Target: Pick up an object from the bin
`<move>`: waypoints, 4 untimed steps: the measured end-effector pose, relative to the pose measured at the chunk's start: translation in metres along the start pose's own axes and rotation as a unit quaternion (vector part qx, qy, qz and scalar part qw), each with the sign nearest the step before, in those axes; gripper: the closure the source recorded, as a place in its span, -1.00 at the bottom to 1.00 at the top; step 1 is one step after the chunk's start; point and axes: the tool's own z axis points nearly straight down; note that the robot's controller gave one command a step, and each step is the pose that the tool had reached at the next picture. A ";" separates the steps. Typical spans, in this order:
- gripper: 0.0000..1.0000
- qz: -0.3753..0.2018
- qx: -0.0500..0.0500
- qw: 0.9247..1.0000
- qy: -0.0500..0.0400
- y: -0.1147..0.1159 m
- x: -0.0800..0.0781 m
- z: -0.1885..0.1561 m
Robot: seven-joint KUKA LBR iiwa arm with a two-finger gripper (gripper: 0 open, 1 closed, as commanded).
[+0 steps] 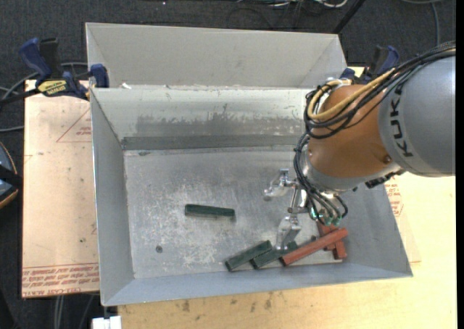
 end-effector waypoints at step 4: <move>1.00 0.019 -0.001 1.000 -0.012 0.022 0.021 0.060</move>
Offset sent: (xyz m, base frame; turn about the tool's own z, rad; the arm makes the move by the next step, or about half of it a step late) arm -0.0220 0.0460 -0.0668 -0.1430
